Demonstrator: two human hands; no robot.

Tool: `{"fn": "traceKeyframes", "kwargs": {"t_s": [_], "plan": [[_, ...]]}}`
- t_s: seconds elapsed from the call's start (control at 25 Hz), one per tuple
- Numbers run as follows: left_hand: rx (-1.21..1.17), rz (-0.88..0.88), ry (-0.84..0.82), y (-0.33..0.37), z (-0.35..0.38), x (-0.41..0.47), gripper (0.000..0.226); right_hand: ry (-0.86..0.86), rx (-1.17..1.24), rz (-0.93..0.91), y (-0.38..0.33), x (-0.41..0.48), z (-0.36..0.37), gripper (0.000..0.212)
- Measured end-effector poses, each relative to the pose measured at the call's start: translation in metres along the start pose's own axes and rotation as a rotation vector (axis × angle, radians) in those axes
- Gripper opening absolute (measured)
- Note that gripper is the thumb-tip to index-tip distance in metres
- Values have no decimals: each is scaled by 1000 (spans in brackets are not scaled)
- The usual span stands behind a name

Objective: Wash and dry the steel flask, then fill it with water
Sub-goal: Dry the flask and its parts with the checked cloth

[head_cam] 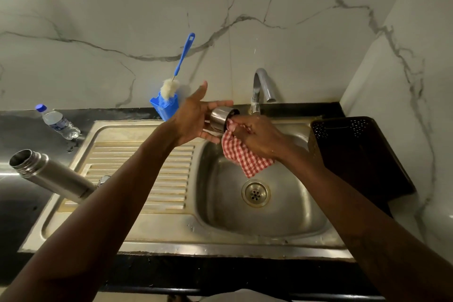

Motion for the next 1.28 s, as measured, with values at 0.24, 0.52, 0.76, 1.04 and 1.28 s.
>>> {"fn": "traceKeyframes", "kwargs": {"t_s": [0.24, 0.52, 0.76, 1.04, 1.28], "plan": [[175, 88, 95, -5, 18, 10, 62, 59, -238, -135, -7, -4, -6, 32], [494, 490, -142, 10, 37, 4, 64, -130, 364, 397, 26, -7, 1, 28], [913, 552, 76, 6, 42, 16, 82, -65, 1111, 798, 80, -31, 6, 41], [457, 402, 268, -23, 22, 30, 76, 157, 1293, 632, 87, -39, -17, 30], [417, 361, 409, -29, 35, 39, 85, 307, 631, 575, 97, -52, -49, 33]]}}
Point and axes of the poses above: each hand's wrist, its own x-axis towards the middle knuckle, its own z-axis out of the palm, y = z × x, the point moved 8 cm from there along x, towards the middle knuckle, and after that the axes turned 3 degrees about x, right-handed, at the moved point
